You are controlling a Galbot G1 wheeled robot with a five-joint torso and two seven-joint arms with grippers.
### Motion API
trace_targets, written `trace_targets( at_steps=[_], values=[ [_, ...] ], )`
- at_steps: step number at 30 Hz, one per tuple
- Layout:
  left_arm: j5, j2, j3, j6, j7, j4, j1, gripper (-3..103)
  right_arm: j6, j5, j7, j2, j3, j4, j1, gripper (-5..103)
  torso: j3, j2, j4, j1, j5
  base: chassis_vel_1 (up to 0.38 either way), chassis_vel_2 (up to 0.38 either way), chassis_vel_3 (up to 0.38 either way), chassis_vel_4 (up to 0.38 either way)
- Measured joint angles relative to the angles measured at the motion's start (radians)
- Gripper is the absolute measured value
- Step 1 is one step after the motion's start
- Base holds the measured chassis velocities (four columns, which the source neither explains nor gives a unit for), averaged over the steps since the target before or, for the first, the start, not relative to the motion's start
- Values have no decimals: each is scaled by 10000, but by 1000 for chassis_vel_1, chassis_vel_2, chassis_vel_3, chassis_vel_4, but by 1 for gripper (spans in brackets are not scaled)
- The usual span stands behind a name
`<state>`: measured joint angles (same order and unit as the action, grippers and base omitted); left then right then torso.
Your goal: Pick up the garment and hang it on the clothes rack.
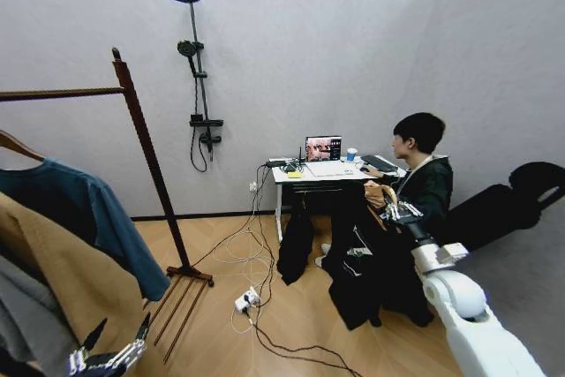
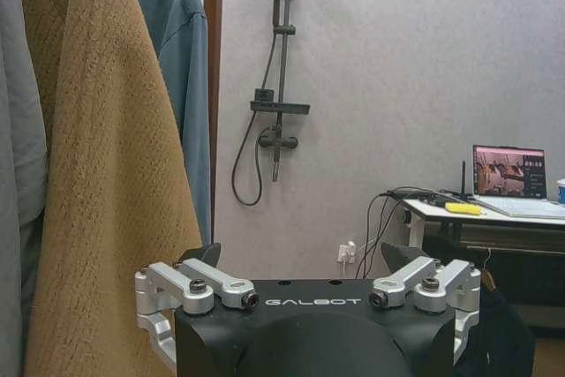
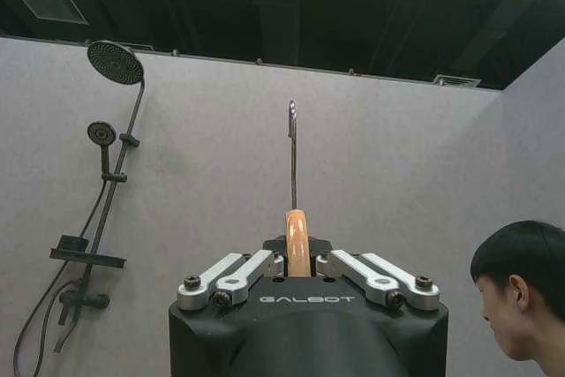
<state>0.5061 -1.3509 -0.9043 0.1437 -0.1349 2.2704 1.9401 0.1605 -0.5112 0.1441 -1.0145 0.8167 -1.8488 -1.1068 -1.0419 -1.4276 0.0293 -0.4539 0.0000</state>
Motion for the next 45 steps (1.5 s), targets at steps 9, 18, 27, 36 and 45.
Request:
trace_targets(
  at_steps=[9,18,27,36,45],
  values=[
    [0,0,0,0,0,0,0,100,137,-51,-149,-70,174,-318,-330,10,0,0,-1,0,-1,0,0,0,0],
    [0,0,0,0,0,0,0,100,-56,-144,-388,-506,264,-623,-989,10,1,-1,-1,1,0,0,0,0,0],
    [0,0,0,0,0,0,0,100,-51,-190,-395,-670,232,-719,-1266,10,2,-3,0,4,0,-73,68,72,-89],
    [0,0,0,0,-1,0,0,100,39,-546,194,-639,24,-722,-1332,10,-3,2,1,-5,-2,-204,209,214,-220],
    [0,0,0,0,0,0,0,100,-377,-1755,962,-409,-343,-1262,-1277,10,79,169,-4,77,4,-118,142,146,-103]
  ],
)
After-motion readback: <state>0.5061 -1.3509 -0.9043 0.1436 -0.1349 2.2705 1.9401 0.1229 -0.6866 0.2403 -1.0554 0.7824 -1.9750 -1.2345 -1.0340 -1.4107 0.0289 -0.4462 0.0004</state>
